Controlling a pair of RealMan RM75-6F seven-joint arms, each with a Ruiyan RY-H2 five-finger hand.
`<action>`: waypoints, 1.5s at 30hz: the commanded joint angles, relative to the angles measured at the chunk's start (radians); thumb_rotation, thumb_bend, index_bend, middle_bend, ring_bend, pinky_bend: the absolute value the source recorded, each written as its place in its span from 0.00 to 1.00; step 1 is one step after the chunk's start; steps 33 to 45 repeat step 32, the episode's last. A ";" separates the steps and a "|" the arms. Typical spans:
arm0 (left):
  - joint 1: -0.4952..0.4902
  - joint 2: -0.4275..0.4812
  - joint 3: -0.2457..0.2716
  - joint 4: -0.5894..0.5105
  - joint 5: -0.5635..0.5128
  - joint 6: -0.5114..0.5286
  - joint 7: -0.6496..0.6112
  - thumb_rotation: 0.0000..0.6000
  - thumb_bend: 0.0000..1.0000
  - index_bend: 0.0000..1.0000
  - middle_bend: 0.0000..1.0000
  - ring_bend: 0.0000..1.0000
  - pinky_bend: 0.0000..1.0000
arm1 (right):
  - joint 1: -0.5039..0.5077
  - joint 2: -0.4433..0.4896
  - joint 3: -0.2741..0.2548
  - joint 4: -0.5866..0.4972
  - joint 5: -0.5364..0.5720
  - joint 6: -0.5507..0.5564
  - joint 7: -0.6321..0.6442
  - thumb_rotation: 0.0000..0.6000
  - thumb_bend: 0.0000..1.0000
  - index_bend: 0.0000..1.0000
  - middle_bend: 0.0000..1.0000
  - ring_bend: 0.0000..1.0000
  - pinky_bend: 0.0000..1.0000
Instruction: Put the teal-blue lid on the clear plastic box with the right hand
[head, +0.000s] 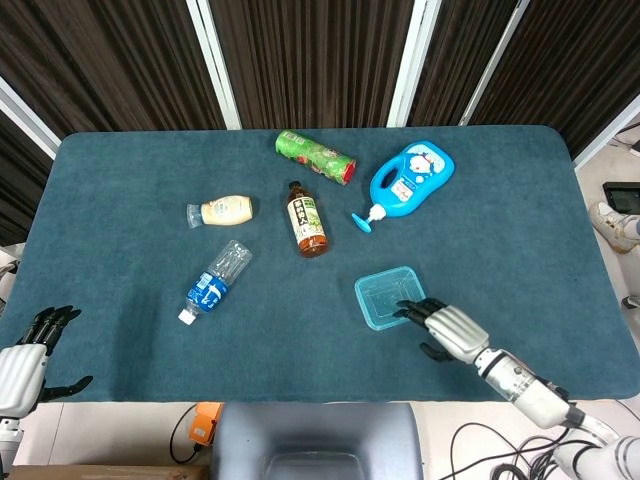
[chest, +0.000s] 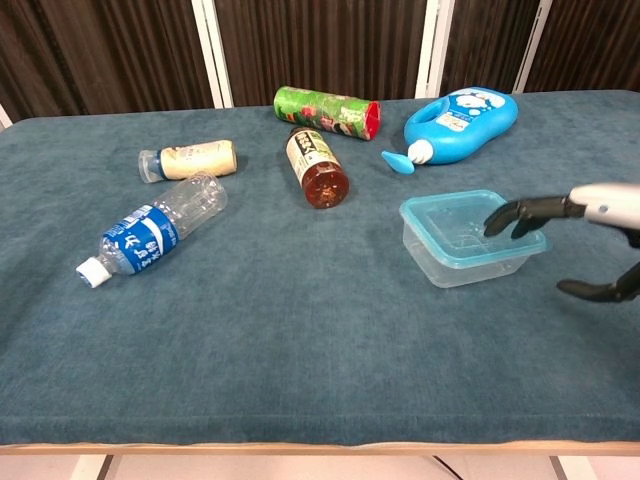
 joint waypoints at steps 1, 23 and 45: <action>-0.001 -0.001 0.001 -0.001 0.001 -0.001 0.004 1.00 0.37 0.17 0.11 0.07 0.35 | -0.030 0.032 0.015 -0.019 -0.009 0.068 -0.021 1.00 0.55 0.30 0.23 0.22 0.24; -0.002 -0.016 -0.001 -0.001 0.008 0.009 0.046 1.00 0.37 0.16 0.11 0.07 0.35 | -0.342 0.143 0.031 -0.238 0.257 0.303 -0.427 1.00 0.47 0.00 0.00 0.00 0.00; -0.006 -0.023 -0.002 0.007 0.016 0.009 0.041 1.00 0.37 0.15 0.11 0.07 0.35 | -0.369 0.140 0.060 -0.247 0.251 0.320 -0.438 1.00 0.47 0.00 0.00 0.00 0.00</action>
